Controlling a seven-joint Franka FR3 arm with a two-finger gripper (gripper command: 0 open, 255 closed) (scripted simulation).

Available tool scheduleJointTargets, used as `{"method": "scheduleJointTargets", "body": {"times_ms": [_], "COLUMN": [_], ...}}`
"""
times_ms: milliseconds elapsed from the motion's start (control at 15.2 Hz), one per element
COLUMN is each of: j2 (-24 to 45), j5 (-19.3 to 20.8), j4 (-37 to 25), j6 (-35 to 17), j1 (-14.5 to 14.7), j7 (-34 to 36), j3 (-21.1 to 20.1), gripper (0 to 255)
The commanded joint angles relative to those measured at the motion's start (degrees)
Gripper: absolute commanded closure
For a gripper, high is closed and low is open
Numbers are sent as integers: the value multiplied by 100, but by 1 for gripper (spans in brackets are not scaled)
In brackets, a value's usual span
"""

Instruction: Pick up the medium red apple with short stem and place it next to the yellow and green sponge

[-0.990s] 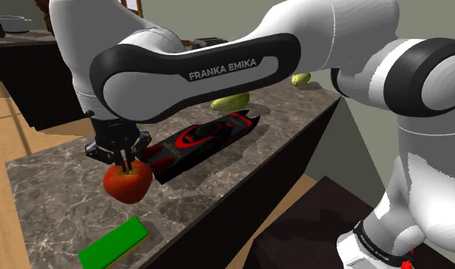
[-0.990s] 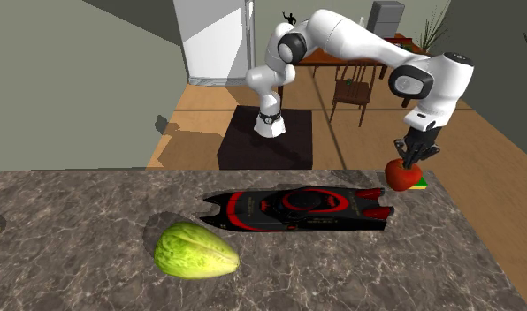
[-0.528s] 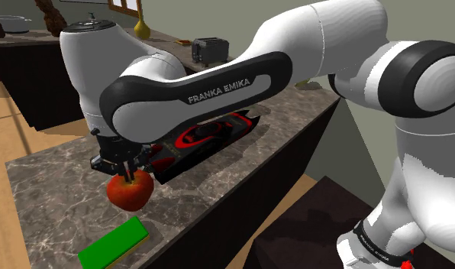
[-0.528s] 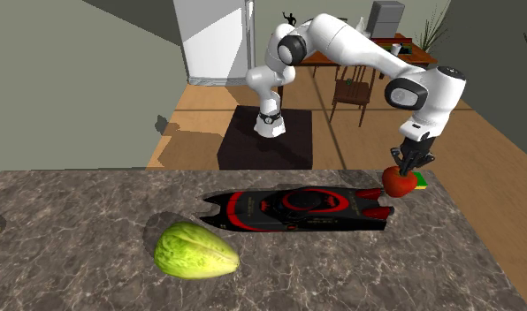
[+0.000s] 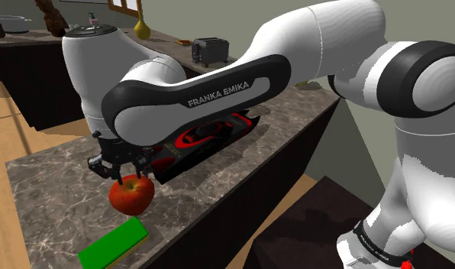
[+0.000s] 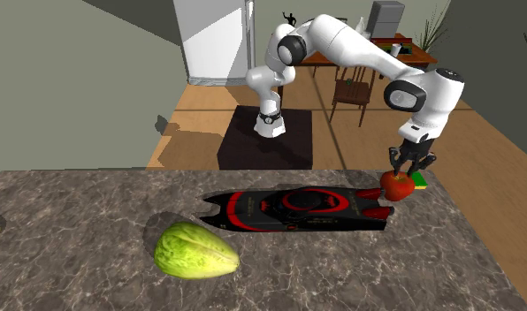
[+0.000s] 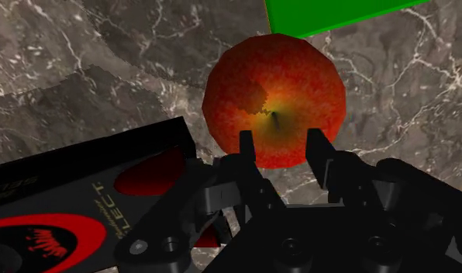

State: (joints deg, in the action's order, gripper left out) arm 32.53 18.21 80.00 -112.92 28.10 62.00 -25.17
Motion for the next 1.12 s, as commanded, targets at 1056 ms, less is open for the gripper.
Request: {"method": "scheduleJointTargets", "body": {"times_ms": [1056], "j2": [-192], "j5": [-104], "j4": [-435], "j6": [605], "j1": [34], "j7": [-80], "j3": [-65], "gripper": [0]}}
